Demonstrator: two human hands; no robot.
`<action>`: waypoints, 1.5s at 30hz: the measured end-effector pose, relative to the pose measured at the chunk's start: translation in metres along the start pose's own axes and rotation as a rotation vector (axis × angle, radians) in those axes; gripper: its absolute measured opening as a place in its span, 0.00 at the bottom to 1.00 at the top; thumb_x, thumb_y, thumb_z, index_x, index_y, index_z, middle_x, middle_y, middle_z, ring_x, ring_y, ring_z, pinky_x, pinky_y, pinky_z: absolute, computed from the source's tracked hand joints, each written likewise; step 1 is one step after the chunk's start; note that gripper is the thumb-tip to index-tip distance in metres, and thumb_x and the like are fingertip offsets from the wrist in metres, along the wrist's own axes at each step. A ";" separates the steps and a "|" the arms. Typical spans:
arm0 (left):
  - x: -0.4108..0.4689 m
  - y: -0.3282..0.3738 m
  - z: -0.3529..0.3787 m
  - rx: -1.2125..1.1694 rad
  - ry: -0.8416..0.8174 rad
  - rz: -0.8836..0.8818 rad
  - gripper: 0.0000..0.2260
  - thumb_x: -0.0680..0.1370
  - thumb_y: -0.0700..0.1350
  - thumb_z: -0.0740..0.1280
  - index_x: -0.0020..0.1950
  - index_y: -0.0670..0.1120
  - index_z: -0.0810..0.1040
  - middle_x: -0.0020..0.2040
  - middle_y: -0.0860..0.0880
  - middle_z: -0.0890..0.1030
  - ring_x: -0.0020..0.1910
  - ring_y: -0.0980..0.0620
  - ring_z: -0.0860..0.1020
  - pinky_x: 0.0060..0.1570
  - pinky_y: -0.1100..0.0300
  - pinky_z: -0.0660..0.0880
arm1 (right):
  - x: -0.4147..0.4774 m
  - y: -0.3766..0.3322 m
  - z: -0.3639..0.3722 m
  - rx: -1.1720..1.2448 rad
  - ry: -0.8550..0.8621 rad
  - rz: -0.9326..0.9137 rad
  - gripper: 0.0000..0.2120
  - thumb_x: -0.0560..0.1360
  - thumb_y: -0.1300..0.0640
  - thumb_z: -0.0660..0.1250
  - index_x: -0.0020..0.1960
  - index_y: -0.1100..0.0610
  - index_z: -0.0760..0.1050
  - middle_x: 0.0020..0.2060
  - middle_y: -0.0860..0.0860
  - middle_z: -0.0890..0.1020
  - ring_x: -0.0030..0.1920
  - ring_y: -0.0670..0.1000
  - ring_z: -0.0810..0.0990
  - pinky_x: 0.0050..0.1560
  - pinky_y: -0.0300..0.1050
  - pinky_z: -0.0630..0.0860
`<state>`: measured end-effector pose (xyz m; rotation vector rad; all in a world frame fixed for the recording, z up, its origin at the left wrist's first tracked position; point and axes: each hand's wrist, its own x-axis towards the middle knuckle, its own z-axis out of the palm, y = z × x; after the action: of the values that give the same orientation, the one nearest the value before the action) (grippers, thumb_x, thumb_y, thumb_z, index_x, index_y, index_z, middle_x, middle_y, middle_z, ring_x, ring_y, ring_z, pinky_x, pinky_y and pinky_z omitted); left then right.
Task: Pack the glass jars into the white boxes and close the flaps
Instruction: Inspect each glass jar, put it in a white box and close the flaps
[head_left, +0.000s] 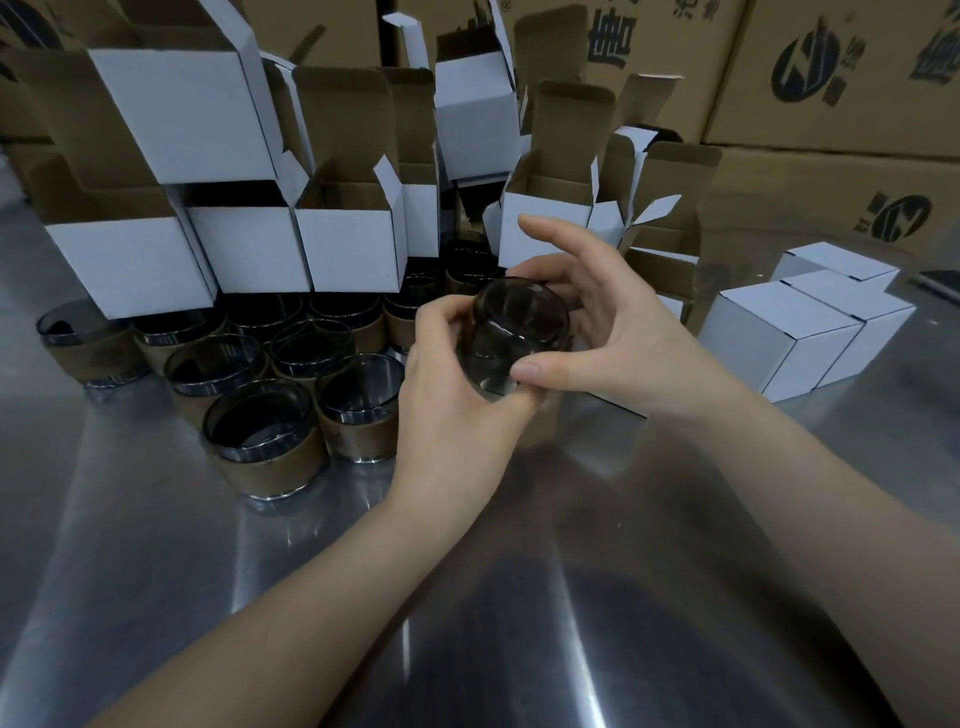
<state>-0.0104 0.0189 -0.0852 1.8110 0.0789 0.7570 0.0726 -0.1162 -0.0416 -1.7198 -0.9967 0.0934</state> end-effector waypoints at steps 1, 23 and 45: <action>0.000 0.000 0.000 -0.022 0.000 -0.002 0.27 0.65 0.55 0.75 0.60 0.60 0.67 0.56 0.61 0.78 0.58 0.63 0.76 0.53 0.68 0.73 | 0.000 -0.001 -0.002 0.006 -0.009 0.005 0.41 0.63 0.49 0.78 0.71 0.38 0.63 0.62 0.49 0.75 0.65 0.50 0.75 0.65 0.55 0.74; -0.001 0.000 0.001 -0.154 -0.046 0.093 0.29 0.68 0.49 0.77 0.59 0.59 0.60 0.56 0.66 0.76 0.56 0.62 0.78 0.51 0.66 0.76 | 0.001 -0.005 -0.010 0.004 -0.140 -0.013 0.33 0.64 0.49 0.77 0.67 0.42 0.70 0.65 0.46 0.75 0.69 0.51 0.72 0.67 0.56 0.72; -0.001 0.010 0.004 -0.508 0.047 -0.249 0.07 0.79 0.40 0.66 0.55 0.49 0.73 0.49 0.52 0.80 0.48 0.62 0.80 0.53 0.62 0.78 | 0.002 0.004 0.005 0.265 0.219 0.107 0.34 0.64 0.60 0.76 0.69 0.57 0.71 0.61 0.55 0.79 0.61 0.52 0.79 0.65 0.51 0.75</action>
<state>-0.0121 0.0110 -0.0773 1.2728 0.1275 0.5771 0.0735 -0.1112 -0.0456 -1.5024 -0.6979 0.0988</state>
